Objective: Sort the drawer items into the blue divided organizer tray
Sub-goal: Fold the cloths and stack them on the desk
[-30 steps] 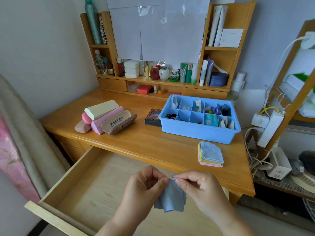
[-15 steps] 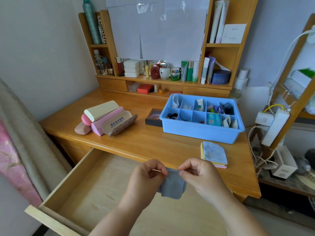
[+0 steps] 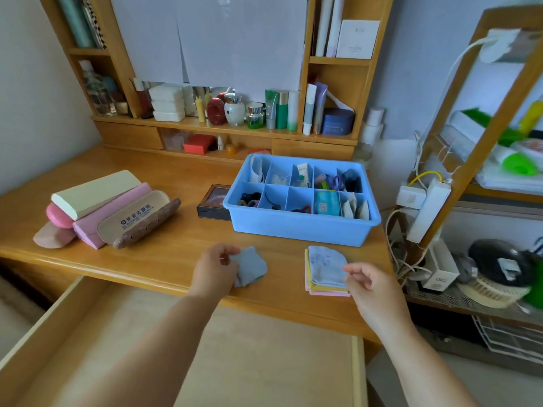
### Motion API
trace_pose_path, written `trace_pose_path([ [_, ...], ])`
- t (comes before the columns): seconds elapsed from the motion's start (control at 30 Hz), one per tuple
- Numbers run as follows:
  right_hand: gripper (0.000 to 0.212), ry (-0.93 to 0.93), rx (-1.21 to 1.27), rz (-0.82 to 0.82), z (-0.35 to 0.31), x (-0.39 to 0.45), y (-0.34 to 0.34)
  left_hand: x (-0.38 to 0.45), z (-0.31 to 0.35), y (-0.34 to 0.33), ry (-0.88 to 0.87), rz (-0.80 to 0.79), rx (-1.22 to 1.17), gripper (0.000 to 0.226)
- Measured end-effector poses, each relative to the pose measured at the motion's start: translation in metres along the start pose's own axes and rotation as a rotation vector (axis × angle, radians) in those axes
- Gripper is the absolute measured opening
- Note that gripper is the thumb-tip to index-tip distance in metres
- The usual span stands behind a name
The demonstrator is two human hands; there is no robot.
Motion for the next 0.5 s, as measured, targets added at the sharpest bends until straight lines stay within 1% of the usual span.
trace_pose_path([
  [0.03,0.018,-0.007,-0.03,-0.005,0.004,0.003,-0.001,0.0,0.001,0.002,-0.049,0.053,0.268,0.027],
  [0.07,0.019,-0.004,-0.048,-0.001,0.007,0.005,-0.003,-0.003,0.002,0.003,-0.129,0.12,0.466,0.033],
  [0.1,0.019,0.001,-0.063,0.014,0.009,0.006,-0.003,-0.007,0.005,0.002,-0.231,0.186,0.574,0.04],
  [0.13,0.018,0.002,-0.078,0.035,0.01,0.008,-0.003,-0.012,0.01,0.0,-0.343,0.235,0.597,0.043],
  [0.17,0.016,-0.005,-0.103,0.057,0.011,0.01,-0.003,-0.019,0.016,-0.003,-0.453,0.265,0.563,0.041],
  [0.2,0.014,-0.02,-0.138,0.069,0.01,0.013,-0.002,-0.025,0.025,-0.007,-0.535,0.264,0.509,0.033],
  [0.23,0.017,-0.043,-0.178,0.063,0.008,0.017,-0.001,-0.031,0.034,-0.014,-0.586,0.23,0.448,0.023],
  [0.27,0.023,-0.071,-0.215,0.037,0.006,0.021,-0.001,-0.034,0.042,-0.024,-0.598,0.17,0.39,0.013],
  [0.3,0.028,-0.099,-0.252,0.001,0.003,0.025,-0.002,-0.035,0.05,-0.035,-0.573,0.101,0.332,0.01],
  [0.33,0.032,-0.125,-0.288,-0.034,-0.001,0.028,-0.003,-0.033,0.056,-0.048,-0.518,0.031,0.289,0.016],
  [0.37,0.035,-0.148,-0.313,-0.062,-0.004,0.03,-0.004,-0.029,0.059,-0.061,-0.427,-0.05,0.284,0.023],
  [0.43,0.039,-0.173,-0.3,-0.095,-0.007,0.031,-0.008,-0.022,0.06,-0.084,-0.196,-0.216,0.375,0.036],
  [0.5,0.04,-0.168,-0.288,-0.102,-0.007,0.029,-0.012,-0.017,0.058,-0.096,-0.048,-0.3,0.483,0.039],
])
Point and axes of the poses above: each hand's wrist, its own x-axis towards the middle knuckle, its own y-axis out of the back of the hand, z = x × y, the point moved 4 cm from there along x, towards the middle knuckle, and after that the axes turned 10 degrees about -z, right-handed, at the moved point
